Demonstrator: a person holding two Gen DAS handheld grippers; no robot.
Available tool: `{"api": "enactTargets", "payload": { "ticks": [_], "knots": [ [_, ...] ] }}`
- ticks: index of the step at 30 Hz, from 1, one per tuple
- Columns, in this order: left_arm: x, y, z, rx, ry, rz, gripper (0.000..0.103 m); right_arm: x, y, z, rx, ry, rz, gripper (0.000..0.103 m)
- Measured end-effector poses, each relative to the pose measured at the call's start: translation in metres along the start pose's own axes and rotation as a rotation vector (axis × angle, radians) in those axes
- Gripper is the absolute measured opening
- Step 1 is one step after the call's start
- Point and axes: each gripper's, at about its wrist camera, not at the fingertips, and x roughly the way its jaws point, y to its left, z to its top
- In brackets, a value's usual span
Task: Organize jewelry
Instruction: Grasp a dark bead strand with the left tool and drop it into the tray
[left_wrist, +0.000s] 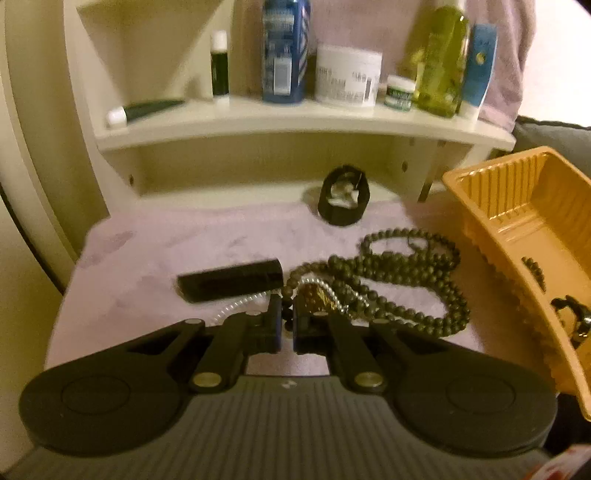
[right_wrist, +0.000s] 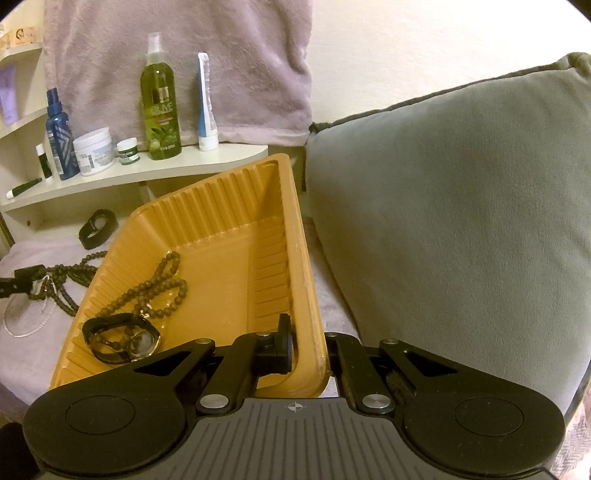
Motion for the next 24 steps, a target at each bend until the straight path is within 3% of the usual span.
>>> {"api": "enactTargets", "payload": {
  "ticks": [14,24],
  "knots": [
    [-0.066,0.003,0.045,0.073,-0.148,0.011,0.004,-0.009,0.002,-0.002,0.003,-0.020,0.012,0.004],
    [-0.091,-0.022,0.063,0.105,-0.204,-0.061,0.004,-0.013,0.004,-0.002,0.005,-0.030,0.016,0.004]
  ]
}}
